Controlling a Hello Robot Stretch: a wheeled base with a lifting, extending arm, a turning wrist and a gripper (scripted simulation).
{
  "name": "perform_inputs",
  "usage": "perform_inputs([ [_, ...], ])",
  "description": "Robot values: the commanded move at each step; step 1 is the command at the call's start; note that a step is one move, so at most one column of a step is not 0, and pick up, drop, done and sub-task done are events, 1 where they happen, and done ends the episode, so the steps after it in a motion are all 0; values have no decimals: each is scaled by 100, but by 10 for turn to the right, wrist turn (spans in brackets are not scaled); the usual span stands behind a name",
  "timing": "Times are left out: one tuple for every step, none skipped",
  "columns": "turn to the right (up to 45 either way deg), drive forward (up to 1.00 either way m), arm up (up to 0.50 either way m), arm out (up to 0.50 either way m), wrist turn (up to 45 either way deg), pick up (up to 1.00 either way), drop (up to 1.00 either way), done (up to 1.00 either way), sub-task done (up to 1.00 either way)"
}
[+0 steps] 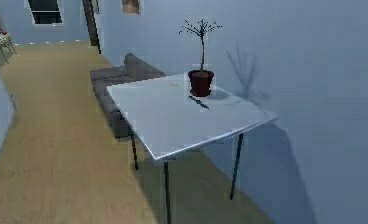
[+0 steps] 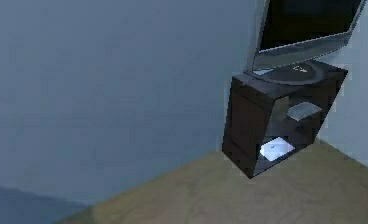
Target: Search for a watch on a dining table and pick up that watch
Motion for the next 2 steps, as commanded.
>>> perform_inputs([
  [150, 0, 0, 0, 0, 0, 0, 0, 0],
  [0, 40, 0, 0, 0, 0, 0, 0, 0],
])
